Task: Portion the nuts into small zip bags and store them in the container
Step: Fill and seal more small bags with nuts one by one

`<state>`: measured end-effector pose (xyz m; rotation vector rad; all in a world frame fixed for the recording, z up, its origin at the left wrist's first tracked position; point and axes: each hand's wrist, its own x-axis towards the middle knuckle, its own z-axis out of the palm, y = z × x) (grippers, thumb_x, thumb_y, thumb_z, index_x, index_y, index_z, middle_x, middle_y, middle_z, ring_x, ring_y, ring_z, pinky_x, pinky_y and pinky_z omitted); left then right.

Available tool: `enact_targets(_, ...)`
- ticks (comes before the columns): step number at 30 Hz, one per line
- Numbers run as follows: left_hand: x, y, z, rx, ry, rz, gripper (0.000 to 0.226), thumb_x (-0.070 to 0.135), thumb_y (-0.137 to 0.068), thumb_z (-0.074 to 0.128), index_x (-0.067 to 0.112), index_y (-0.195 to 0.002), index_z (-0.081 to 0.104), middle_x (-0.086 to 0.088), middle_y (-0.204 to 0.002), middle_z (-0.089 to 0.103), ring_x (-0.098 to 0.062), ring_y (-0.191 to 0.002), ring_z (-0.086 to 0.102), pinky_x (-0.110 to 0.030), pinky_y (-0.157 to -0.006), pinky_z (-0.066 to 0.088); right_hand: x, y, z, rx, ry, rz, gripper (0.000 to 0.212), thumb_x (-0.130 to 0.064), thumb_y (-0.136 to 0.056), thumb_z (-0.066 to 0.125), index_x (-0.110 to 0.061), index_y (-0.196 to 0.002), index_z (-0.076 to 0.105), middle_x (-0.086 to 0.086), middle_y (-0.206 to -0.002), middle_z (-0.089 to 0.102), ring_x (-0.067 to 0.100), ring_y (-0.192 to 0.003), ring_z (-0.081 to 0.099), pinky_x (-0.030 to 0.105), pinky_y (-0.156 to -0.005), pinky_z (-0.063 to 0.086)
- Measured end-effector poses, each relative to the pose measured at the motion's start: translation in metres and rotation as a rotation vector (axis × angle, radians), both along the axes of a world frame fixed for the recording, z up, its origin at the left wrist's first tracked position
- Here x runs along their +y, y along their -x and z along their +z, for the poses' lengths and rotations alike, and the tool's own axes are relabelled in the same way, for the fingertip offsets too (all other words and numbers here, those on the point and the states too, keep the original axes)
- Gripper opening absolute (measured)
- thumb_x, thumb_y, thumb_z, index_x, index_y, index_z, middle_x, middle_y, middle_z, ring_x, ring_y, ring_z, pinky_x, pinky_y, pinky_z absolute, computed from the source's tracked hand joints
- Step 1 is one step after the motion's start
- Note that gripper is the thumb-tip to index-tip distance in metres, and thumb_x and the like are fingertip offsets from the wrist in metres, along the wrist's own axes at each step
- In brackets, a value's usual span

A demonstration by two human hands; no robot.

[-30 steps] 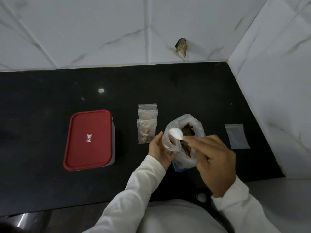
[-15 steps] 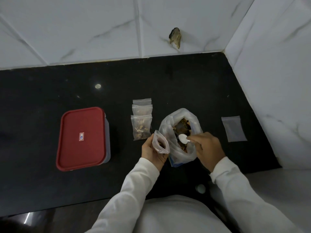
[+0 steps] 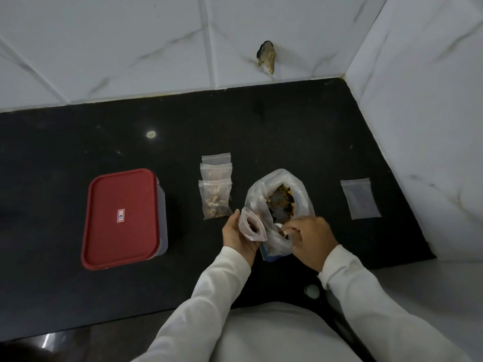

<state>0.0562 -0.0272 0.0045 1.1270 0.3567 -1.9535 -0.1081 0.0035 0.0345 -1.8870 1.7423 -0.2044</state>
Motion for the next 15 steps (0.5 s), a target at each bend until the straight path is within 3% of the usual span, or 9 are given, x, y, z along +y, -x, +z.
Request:
enact_targets(2, -0.001, 0.001, 0.000, -0.011, -0.005, 0.020, 0.033, 0.032, -0.097, 0.051, 0.009, -0.078, 0.066, -0.006, -0.062, 0.065, -0.017, -0.054, 0.064, -0.025, -0.052, 0.053, 0.000, 0.005, -0.004, -0.176, 0.052, -0.167, 0.016, -0.009, -0.085, 0.063, -0.014, -0.084, 0.078, -0.002, -0.083, 0.074, 0.014, -0.079, 0.068, 0.023, -0.076, 0.054)
enact_targets(4, -0.001, 0.001, 0.000, -0.020, -0.014, 0.032, 0.030, 0.031, -0.096, 0.052, 0.010, -0.080, 0.064, -0.005, -0.064, 0.063, -0.016, -0.056, 0.062, -0.024, -0.051, 0.053, 0.001, 0.008, -0.006, -0.241, -0.053, -0.269, 0.019, -0.005, -0.085, 0.065, -0.018, -0.087, 0.079, -0.009, -0.086, 0.074, 0.005, -0.083, 0.067, 0.005, -0.076, 0.045)
enact_targets(5, -0.001, 0.000, -0.001, -0.017, -0.017, 0.035, 0.029, 0.031, -0.096, 0.052, 0.009, -0.081, 0.064, -0.006, -0.066, 0.063, -0.016, -0.056, 0.061, -0.024, -0.050, 0.053, 0.000, 0.009, -0.005, -0.257, -0.119, -0.299, 0.020, -0.006, -0.087, 0.065, -0.020, -0.089, 0.079, -0.011, -0.089, 0.074, 0.002, -0.086, 0.066, 0.002, -0.076, 0.043)
enact_targets(8, -0.002, -0.002, -0.003, -0.014, -0.027, 0.035, 0.026, 0.032, -0.095, 0.052, 0.011, -0.083, 0.063, -0.006, -0.072, 0.061, -0.016, -0.057, 0.060, -0.023, -0.050, 0.053, -0.006, 0.012, -0.002, -0.369, -0.260, -0.411, 0.022, -0.009, -0.090, 0.063, -0.025, -0.092, 0.078, -0.013, -0.090, 0.072, 0.001, -0.089, 0.063, 0.007, -0.078, 0.043)
enact_targets(11, -0.003, -0.005, -0.001, -0.012, -0.033, 0.037, 0.025, 0.032, -0.094, 0.054, 0.012, -0.083, 0.063, -0.005, -0.075, 0.061, -0.015, -0.056, 0.059, -0.024, -0.051, 0.053, -0.006, 0.017, -0.003, -0.475, -0.330, -0.546, 0.026, -0.007, -0.090, 0.062, -0.028, -0.087, 0.078, -0.005, -0.081, 0.071, 0.007, -0.082, 0.063, 0.021, -0.082, 0.048)
enact_targets(15, -0.004, -0.007, 0.002, 0.011, -0.021, 0.038, 0.023, 0.032, -0.092, 0.055, 0.013, -0.083, 0.063, -0.004, -0.079, 0.060, -0.014, -0.059, 0.058, -0.024, -0.052, 0.053, -0.004, 0.021, 0.000, -0.537, -0.341, -0.609, 0.027, -0.002, -0.091, 0.059, -0.022, -0.089, 0.078, 0.000, -0.071, 0.067, 0.008, -0.069, 0.057, 0.024, -0.074, 0.047)
